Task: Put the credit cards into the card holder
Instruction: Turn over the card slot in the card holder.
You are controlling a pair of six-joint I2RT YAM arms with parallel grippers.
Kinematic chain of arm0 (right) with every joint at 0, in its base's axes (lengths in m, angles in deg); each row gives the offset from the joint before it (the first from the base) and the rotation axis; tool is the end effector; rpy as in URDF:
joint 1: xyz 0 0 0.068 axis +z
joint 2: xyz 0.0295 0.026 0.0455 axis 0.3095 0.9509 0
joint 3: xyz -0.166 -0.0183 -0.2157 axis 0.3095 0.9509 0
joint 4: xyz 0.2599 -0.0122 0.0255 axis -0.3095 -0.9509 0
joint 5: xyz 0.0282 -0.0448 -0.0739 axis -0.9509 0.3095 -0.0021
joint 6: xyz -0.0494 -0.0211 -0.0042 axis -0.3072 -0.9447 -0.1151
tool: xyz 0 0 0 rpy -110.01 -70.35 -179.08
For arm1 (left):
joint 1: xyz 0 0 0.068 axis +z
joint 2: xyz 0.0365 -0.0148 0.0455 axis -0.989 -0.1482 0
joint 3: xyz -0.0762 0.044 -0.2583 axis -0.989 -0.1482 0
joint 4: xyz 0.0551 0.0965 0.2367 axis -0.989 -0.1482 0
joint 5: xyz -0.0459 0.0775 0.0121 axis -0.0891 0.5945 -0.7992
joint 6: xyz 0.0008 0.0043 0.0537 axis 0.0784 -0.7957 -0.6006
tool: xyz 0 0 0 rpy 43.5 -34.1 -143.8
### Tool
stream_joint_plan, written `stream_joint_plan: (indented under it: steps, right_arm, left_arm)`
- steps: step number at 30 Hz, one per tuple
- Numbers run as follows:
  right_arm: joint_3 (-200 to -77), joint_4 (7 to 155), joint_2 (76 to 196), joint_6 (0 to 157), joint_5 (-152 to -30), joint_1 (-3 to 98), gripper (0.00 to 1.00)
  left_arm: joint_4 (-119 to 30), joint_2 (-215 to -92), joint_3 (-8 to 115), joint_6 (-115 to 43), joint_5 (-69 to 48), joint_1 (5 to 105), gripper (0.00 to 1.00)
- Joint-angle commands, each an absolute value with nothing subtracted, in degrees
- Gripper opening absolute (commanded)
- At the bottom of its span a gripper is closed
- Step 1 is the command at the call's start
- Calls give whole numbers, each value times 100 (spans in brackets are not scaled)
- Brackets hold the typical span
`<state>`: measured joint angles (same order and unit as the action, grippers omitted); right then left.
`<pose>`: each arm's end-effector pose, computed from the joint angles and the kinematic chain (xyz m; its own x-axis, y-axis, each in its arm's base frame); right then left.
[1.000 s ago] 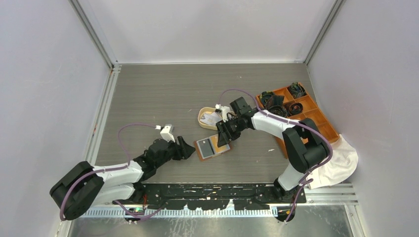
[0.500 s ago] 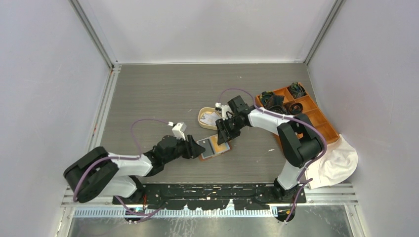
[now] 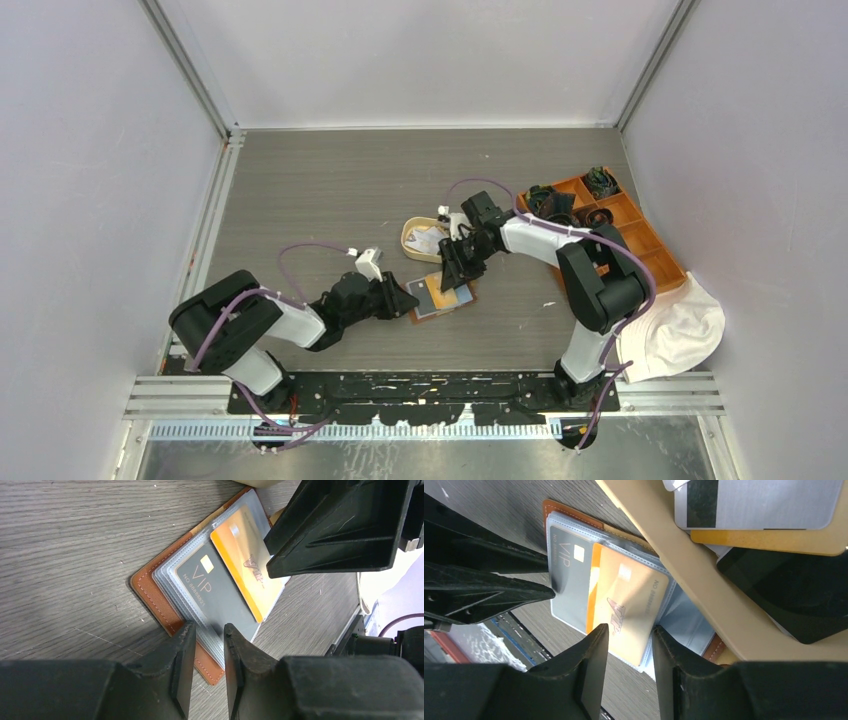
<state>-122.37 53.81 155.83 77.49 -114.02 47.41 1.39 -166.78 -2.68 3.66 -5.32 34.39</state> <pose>0.2791 0.1780 0.1576 -0.8715 -0.3889 -0.2987 -0.4902 0.7063 0.5108 0.1638 -0.1791 0.1145 -0.7742 -0.3050 -0.5546 0.2585 0.6474 -0.7170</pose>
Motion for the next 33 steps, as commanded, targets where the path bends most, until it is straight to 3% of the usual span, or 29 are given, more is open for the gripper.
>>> stream_joint_plan:
  steps: [1,7,21,28,33]
  right_arm:
    - [-12305,5571,15414,8022,-12075,4589,41]
    - [-12173,5853,15263,8279,-12734,4375,35]
    - [-12077,6152,15403,8664,-13189,4321,35]
    - [-12062,6111,15487,8687,-12574,4316,27]
    - [-12136,5983,15488,8585,-12248,4309,16]
  left_arm:
    - [41,-16835,-217,416,-415,3428,29]
    - [27,-16820,-210,429,-433,3424,29]
    - [19,-16791,-176,437,-522,3428,29]
    - [50,-16787,-160,447,-585,3428,29]
    - [7,-16725,-160,447,-591,3428,32]
